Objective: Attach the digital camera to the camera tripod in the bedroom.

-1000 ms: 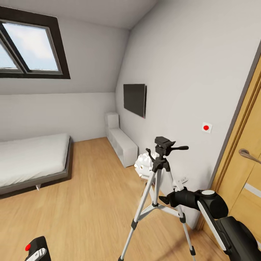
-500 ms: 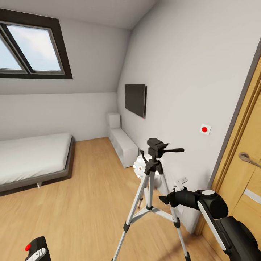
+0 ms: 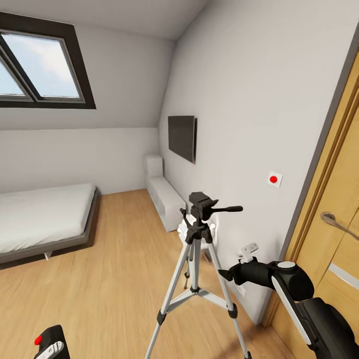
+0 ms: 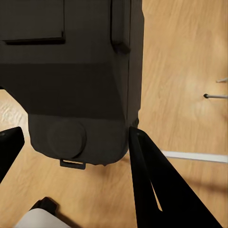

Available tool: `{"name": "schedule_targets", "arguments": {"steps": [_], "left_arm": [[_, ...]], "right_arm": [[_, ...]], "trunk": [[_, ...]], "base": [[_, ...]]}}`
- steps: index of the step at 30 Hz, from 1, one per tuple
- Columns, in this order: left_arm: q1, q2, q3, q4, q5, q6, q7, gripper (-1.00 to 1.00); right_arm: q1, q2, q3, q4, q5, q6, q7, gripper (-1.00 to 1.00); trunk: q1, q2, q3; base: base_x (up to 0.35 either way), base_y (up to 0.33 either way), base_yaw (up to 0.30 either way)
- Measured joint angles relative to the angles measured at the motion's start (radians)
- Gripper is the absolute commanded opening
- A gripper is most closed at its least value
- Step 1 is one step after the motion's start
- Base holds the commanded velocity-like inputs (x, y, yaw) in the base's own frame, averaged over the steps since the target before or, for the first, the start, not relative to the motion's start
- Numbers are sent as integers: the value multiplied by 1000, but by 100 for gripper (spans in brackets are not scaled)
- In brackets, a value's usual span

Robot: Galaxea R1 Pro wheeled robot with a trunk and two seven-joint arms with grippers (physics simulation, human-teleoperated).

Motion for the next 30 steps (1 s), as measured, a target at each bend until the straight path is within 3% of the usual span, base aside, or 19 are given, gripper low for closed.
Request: {"name": "schedule_targets", "arguments": {"steps": [14, 30], "left_arm": [[0, 1, 0, 0, 0, 0, -1, -100], [0, 0, 0, 0, 1, 0, -1, -100]], "right_arm": [[0, 0, 1, 0, 0, -1, 0, 100], [1, 0, 1, 0, 0, -2, 0, 100]], "trunk": [[0, 0, 2], [0, 0, 3]], "base": [[10, -23, 153], [67, -101, 19]]}}
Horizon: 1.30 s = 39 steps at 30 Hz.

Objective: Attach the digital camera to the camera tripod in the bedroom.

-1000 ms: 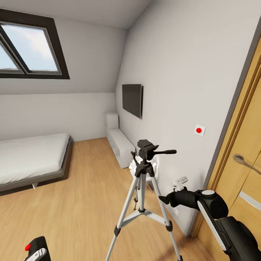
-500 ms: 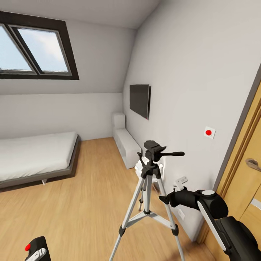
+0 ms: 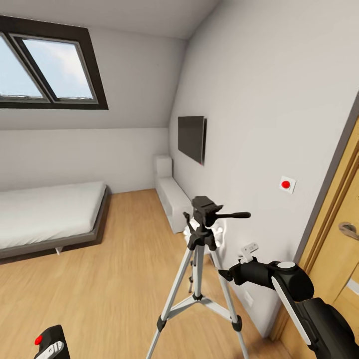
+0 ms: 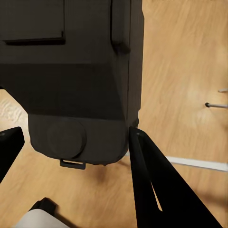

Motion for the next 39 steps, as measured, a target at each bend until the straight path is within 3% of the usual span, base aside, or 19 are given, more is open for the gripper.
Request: {"name": "schedule_targets", "arguments": {"steps": [25, 39], "left_arm": [[0, -3, 0, 0, -2, 0, 0, -100], [-22, 8, -11, 2, 0, 13, -14, -100]], "right_arm": [[1, -1, 6, 0, -1, -3, 2, 100], [11, -16, 21, 6, -1, -7, 13, 100]], "trunk": [[0, 0, 0], [0, 0, 0]], "base": [[9, -35, 0], [0, 0, 0]]}}
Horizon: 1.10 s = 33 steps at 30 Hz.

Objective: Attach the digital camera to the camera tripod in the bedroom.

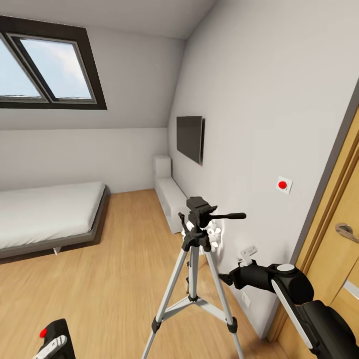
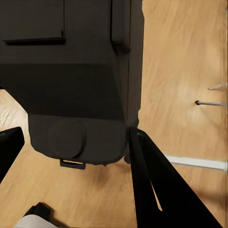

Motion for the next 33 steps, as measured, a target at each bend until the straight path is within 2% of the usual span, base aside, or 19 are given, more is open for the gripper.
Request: {"name": "schedule_targets", "arguments": {"steps": [7, 18, 27, 33], "left_arm": [[-39, 3, -4, 1, -3, 8, -4, -100], [-52, 12, -9, -1, -11, 11, -15, -100], [-58, 56, -37, -10, -32, 57, -109, -100], [-63, 62, -45, -11, -40, 60, -133, -100]], "right_arm": [[14, -1, 29, 2, 1, -15, 2, 100], [20, 8, 43, 9, 1, -53, 4, 100], [20, 12, 44, 42, 3, -168, 4, 100], [20, 13, 41, 62, 3, -197, 3, 100]], "trunk": [[0, 0, 0], [0, 0, 0], [0, 0, 0], [0, 0, 0]], "base": [[0, 0, 0], [0, 0, 0], [0, 0, 0], [0, -26, 0]]}}
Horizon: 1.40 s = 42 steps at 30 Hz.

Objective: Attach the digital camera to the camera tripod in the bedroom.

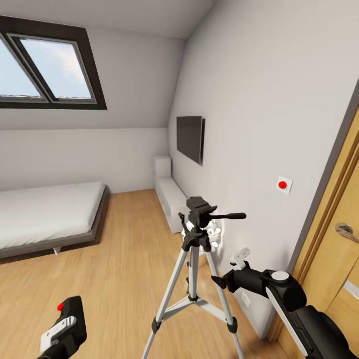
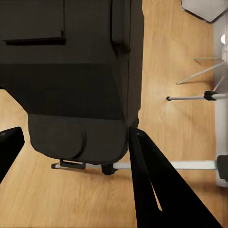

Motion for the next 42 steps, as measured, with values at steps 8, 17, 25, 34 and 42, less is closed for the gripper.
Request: {"name": "schedule_targets", "arguments": {"steps": [8, 17, 25, 34, 42], "left_arm": [[-1, 2, 0, 4, -5, -4, 1, -100], [-2, 2, 10, 13, -5, -4, -1, -100], [-2, 3, 13, 14, -4, -4, 1, -100], [-2, 10, 22, 16, -6, -5, 3, -100], [3, 13, 64, 16, -6, 0, -1, -100]], "right_arm": [[0, -1, 2, 4, -1, -3, -1, 100], [0, -3, 3, -6, -2, 3, -1, 100], [0, -4, 3, -12, -1, 6, -1, 100], [2, -6, 1, -24, -1, 2, -1, 100], [27, -6, 2, -58, -1, 4, -1, 100]], "trunk": [[0, 0, 0], [0, 0, 0], [0, 0, 0], [0, 0, 0], [0, 0, 0]], "base": [[0, -161, 0], [0, -41, 0], [0, -41, 0], [0, -179, 0], [0, -28, 0]]}}
